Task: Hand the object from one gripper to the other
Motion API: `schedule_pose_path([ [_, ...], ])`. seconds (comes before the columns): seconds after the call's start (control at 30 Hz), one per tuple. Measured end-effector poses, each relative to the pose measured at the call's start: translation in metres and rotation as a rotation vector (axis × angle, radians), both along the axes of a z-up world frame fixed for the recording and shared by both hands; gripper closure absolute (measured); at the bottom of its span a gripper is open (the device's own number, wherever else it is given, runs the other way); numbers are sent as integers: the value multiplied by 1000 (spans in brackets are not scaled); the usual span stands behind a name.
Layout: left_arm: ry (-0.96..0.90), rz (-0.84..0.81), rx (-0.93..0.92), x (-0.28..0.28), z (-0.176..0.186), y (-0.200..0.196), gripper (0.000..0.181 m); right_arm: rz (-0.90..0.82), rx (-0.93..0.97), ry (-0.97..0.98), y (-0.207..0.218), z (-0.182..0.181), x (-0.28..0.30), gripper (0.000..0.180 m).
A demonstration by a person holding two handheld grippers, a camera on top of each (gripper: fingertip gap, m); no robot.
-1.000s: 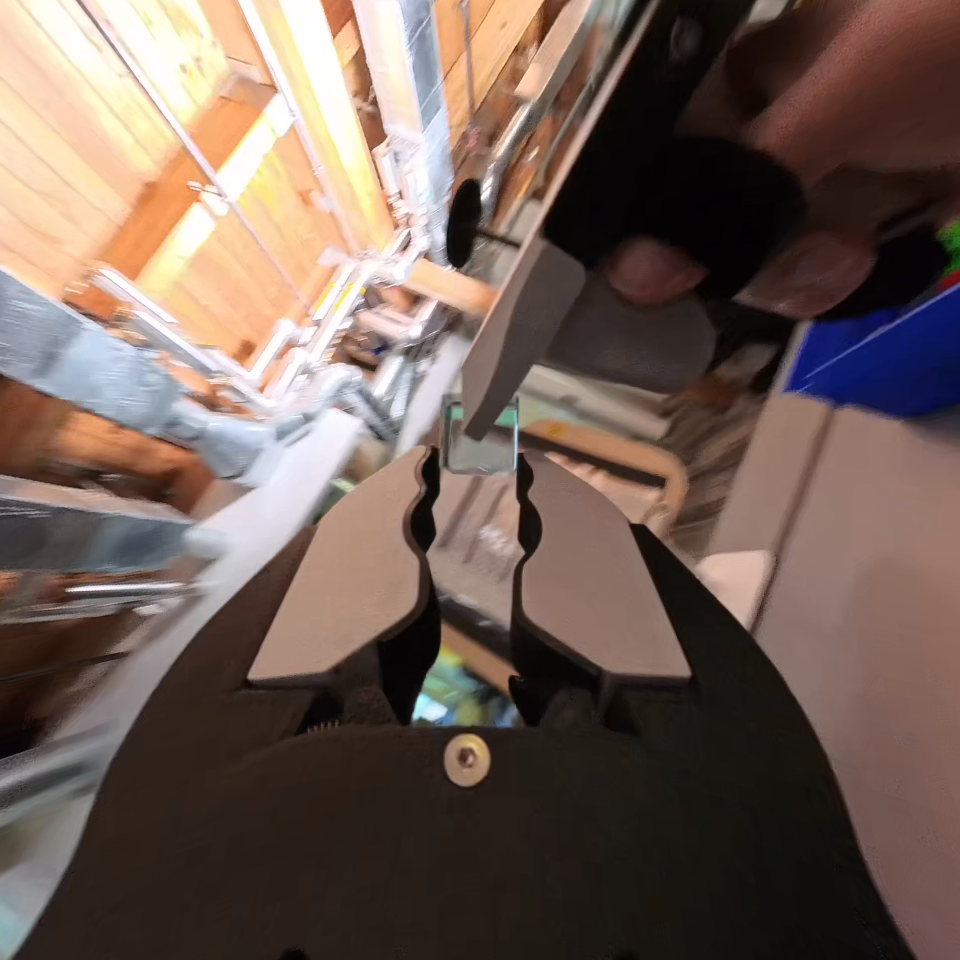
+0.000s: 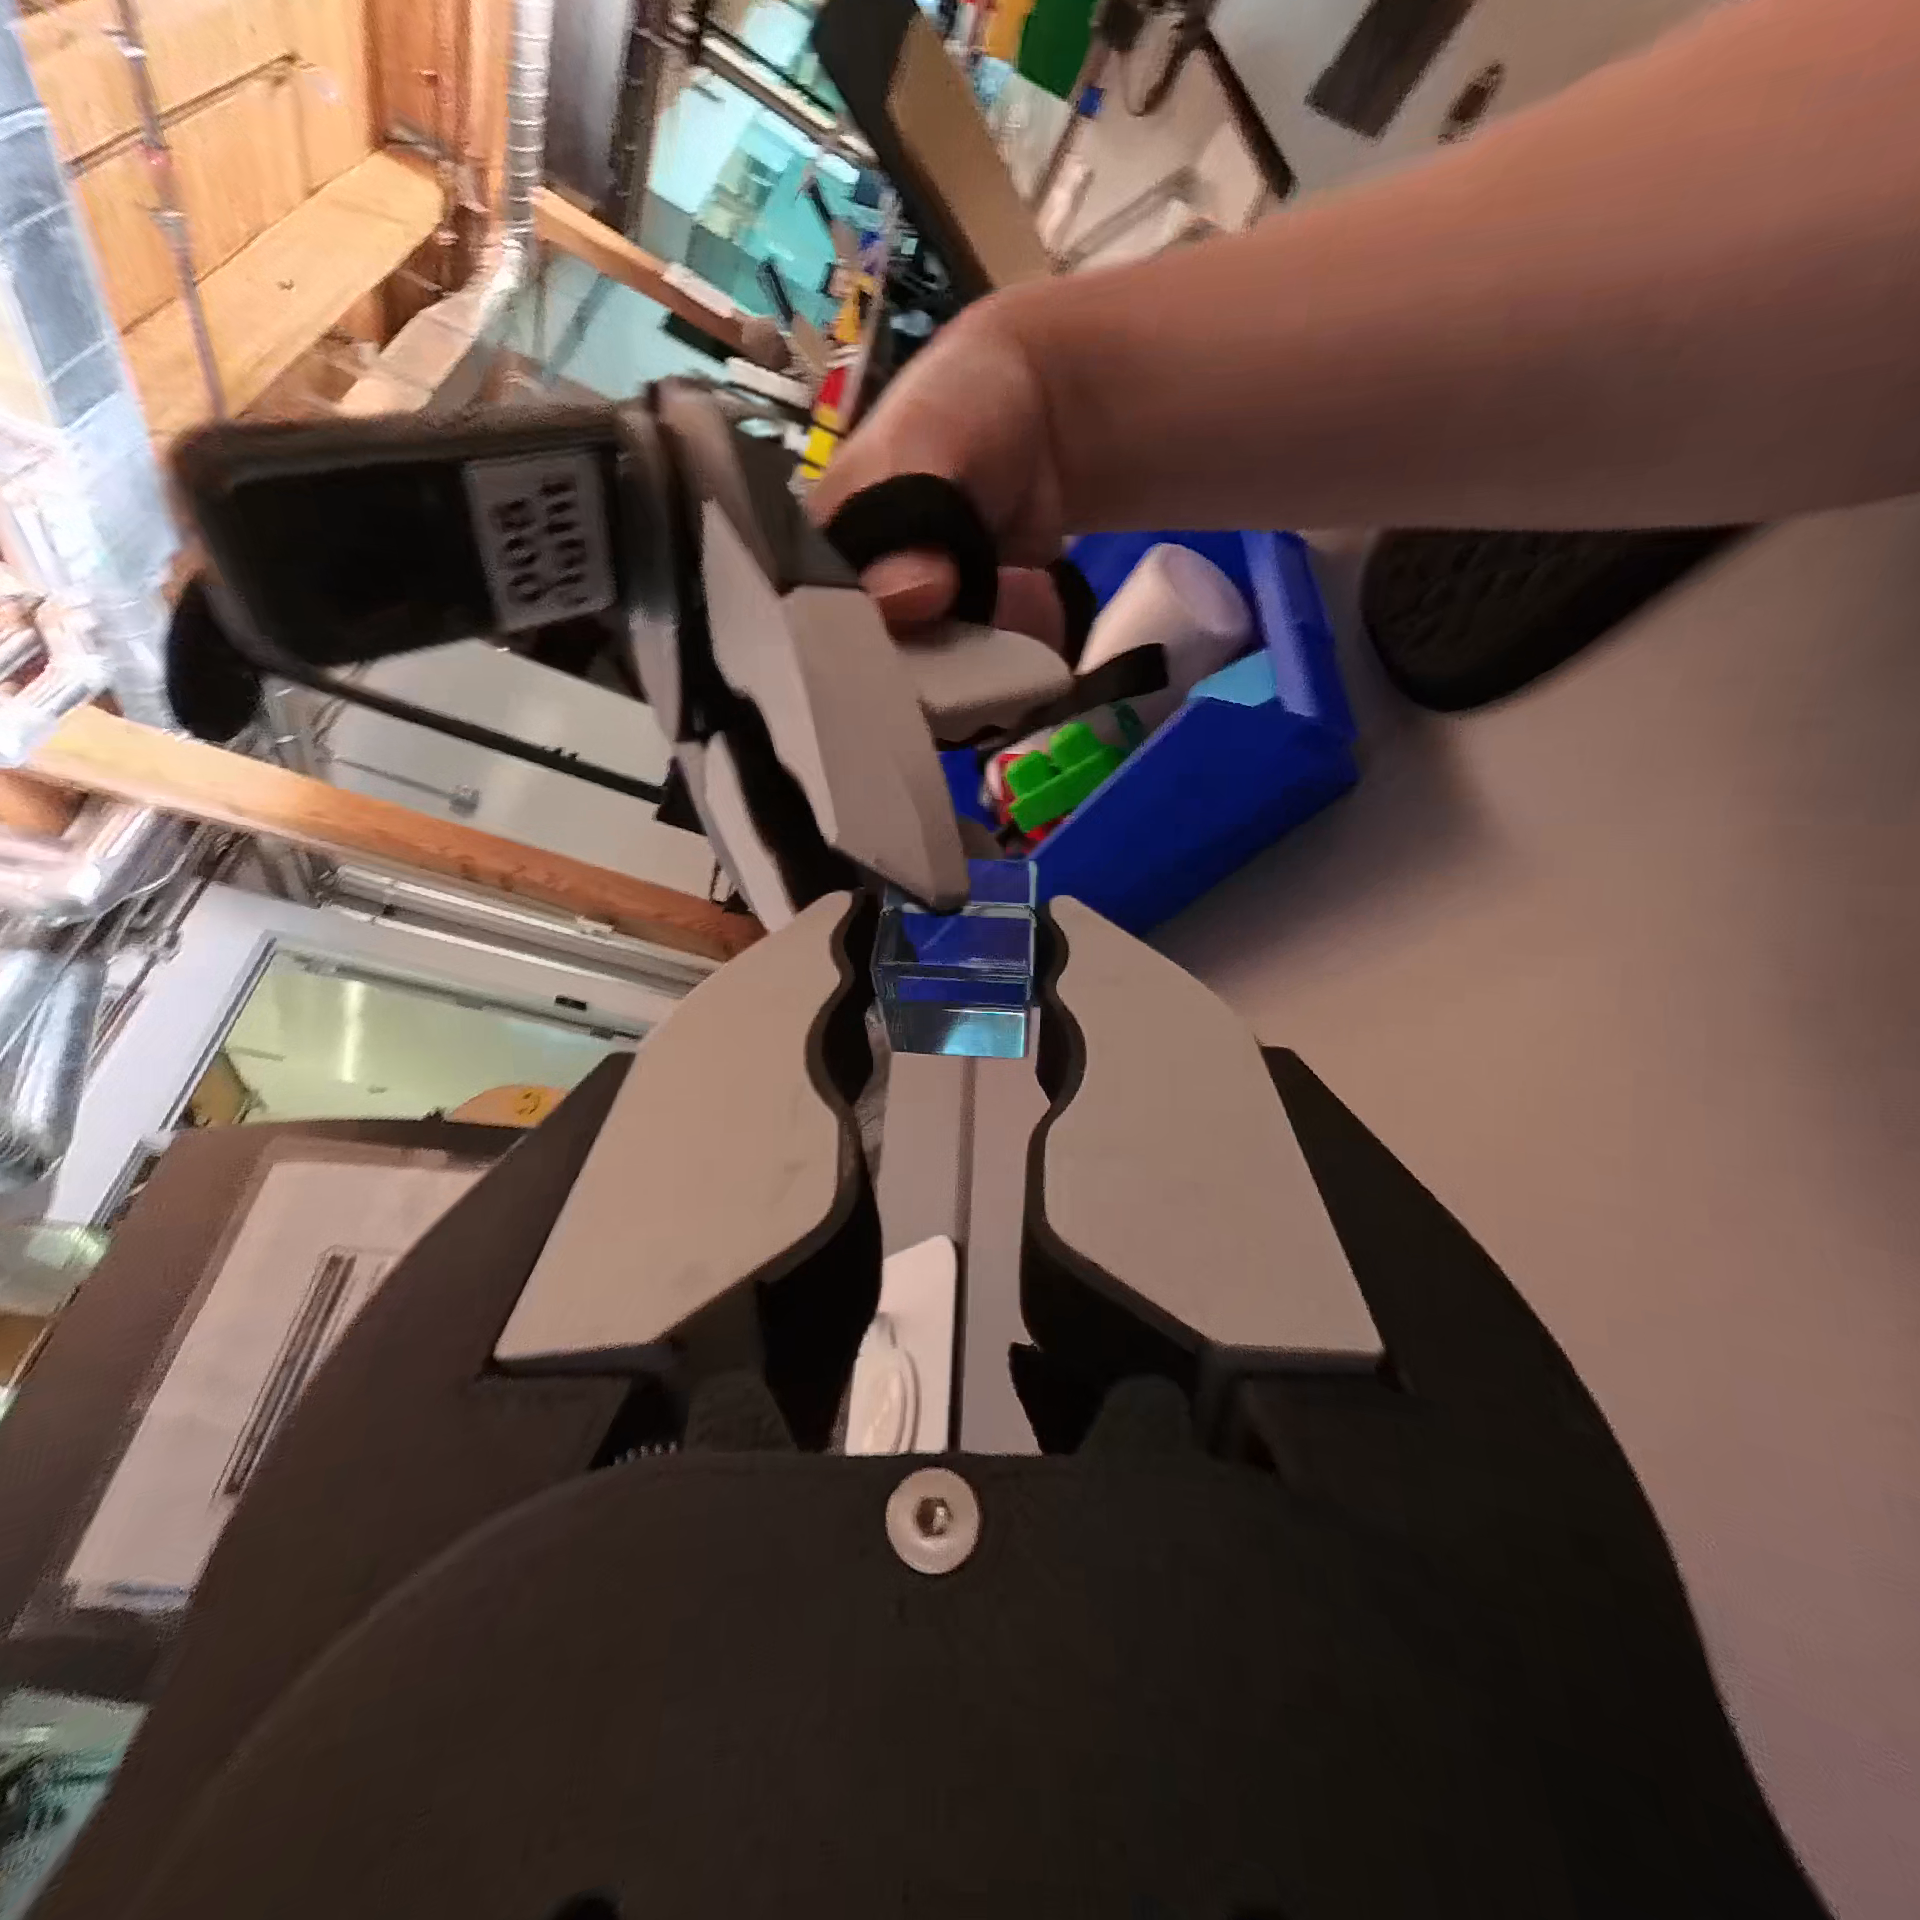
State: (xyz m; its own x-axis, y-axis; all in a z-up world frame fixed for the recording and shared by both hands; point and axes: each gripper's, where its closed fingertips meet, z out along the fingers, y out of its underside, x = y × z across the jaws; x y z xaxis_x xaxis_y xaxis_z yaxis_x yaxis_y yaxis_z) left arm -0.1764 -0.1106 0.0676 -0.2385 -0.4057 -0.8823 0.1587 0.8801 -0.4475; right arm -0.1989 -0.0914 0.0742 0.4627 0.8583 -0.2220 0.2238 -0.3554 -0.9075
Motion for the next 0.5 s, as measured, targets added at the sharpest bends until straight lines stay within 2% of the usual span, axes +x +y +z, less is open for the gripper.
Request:
schedule_pose_path([
  [0.07,-90,26,-86,-2,24,9,153,-24,196,77,4,25,5,143],
  [0.13,-189,2,-250,-10,54,14,153,-24,406,228,2,59,10,136],
  [0.23,-150,-129,-658,-25,89,16,153,-19,743,513,-12,109,23,126],
  [0.33,-60,-306,-1107,-43,120,26,153,-143,1099,622,-18,127,32,131],
  [0.4,-47,-439,-1344,-55,135,39,153,-298,1234,576,-5,129,30,129],
  [0.5,-10,-543,-1585,-59,142,58,153,-468,1395,317,17,121,4,124],
])
